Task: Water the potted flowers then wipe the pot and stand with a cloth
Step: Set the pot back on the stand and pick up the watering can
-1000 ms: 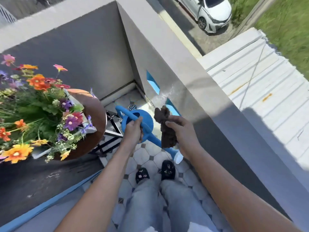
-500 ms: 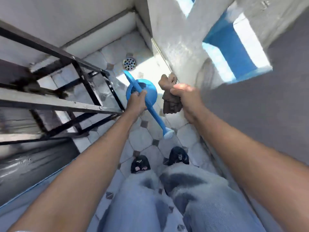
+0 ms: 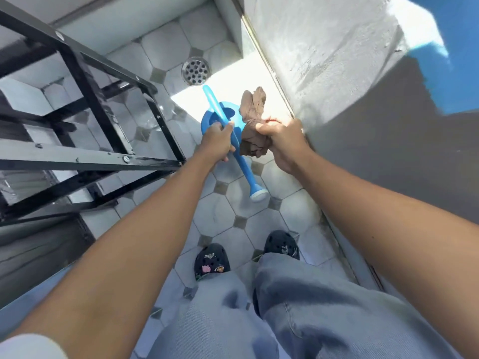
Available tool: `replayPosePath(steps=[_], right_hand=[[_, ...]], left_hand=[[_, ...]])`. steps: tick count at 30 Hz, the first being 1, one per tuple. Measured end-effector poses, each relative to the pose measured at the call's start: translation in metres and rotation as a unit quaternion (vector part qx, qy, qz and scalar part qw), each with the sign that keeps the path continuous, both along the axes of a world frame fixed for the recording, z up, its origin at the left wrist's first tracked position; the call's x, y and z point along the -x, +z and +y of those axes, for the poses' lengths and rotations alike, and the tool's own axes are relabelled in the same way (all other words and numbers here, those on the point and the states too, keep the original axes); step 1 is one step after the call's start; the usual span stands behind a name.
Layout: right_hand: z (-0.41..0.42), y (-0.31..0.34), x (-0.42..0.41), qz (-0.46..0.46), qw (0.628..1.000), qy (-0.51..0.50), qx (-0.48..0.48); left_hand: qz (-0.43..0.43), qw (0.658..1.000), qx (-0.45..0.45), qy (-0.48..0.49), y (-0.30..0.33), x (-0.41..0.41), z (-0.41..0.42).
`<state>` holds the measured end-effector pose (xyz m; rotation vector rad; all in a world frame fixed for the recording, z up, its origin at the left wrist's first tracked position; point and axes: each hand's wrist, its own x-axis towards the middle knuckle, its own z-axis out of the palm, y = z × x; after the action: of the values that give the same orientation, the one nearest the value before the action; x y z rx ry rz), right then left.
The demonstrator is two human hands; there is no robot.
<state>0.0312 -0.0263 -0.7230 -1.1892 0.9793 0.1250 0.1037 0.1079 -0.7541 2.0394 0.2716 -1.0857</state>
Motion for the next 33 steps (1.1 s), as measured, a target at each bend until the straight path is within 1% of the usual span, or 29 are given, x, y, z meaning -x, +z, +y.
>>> replayPosePath(steps=[3, 5, 7, 8, 9, 10, 12, 14, 17, 19, 21, 22, 23, 24, 25, 26, 29, 31, 33], right_hand=[[0.004, -0.008, -0.005, -0.020, 0.999, -0.019, -0.021], [0.007, -0.012, -0.009, -0.009, 0.999, -0.023, -0.036], [0.012, -0.012, -0.011, 0.014, 0.999, -0.014, -0.044], [0.013, -0.013, -0.012, 0.021, 0.998, -0.005, -0.050], [0.015, -0.012, -0.011, 0.026, 0.998, 0.009, -0.053], [0.016, -0.012, -0.011, 0.024, 0.998, 0.028, -0.059], [0.018, -0.006, -0.010, 0.011, 0.995, 0.072, -0.068], [0.016, 0.000, -0.010, -0.007, 0.992, 0.096, -0.086], [0.010, 0.006, -0.015, -0.046, 0.990, 0.102, -0.081], [0.006, 0.004, -0.022, -0.054, 0.993, 0.076, -0.067], [0.005, -0.007, -0.034, -0.027, 0.998, 0.047, -0.042], [0.005, -0.014, -0.040, -0.004, 0.999, 0.049, 0.001], [0.008, -0.020, -0.046, 0.023, 0.995, 0.070, 0.069], [0.011, -0.026, -0.049, 0.050, 0.981, 0.111, 0.149], [0.016, -0.030, -0.050, 0.068, 0.960, 0.161, 0.217], [0.022, -0.029, -0.048, 0.070, 0.941, 0.207, 0.258], [0.036, -0.035, -0.034, 0.039, 0.884, 0.323, 0.335], [0.036, -0.037, -0.026, 0.059, 0.850, 0.374, 0.366], [0.032, -0.033, -0.022, 0.071, 0.839, 0.394, 0.368]], left_hand=[[-0.003, 1.000, 0.005, 0.008, -0.005, 0.001, -0.001], [-0.022, 0.999, -0.006, 0.026, -0.001, 0.005, -0.001], [-0.061, 0.994, -0.010, 0.088, 0.008, 0.011, -0.001], [-0.075, 0.990, 0.005, 0.123, 0.017, 0.015, -0.001], [-0.084, 0.987, 0.027, 0.134, 0.024, 0.017, -0.001], [-0.093, 0.988, 0.052, 0.115, 0.031, 0.020, -0.001], [-0.109, 0.989, 0.089, 0.046, 0.039, 0.023, 0.001], [-0.135, 0.986, 0.095, 0.019, 0.038, 0.020, 0.005], [-0.128, 0.984, 0.105, 0.066, 0.029, 0.001, 0.019], [-0.105, 0.981, 0.114, 0.116, 0.019, -0.013, 0.030], [-0.093, 0.976, 0.114, 0.161, 0.009, -0.024, 0.037], [-0.097, 0.975, 0.100, 0.173, 0.005, -0.027, 0.039], [-0.099, 0.976, 0.077, 0.176, 0.001, -0.027, 0.039], [-0.094, 0.980, 0.047, 0.168, 0.000, -0.025, 0.038], [-0.082, 0.984, 0.026, 0.156, -0.002, -0.022, 0.037], [-0.072, 0.988, 0.017, 0.134, -0.003, -0.019, 0.036], [-0.077, 0.996, 0.033, 0.027, -0.006, -0.006, 0.032], [-0.084, 0.996, 0.027, -0.001, -0.004, -0.003, 0.030], [-0.096, 0.995, -0.006, -0.010, 0.002, -0.001, 0.032]])
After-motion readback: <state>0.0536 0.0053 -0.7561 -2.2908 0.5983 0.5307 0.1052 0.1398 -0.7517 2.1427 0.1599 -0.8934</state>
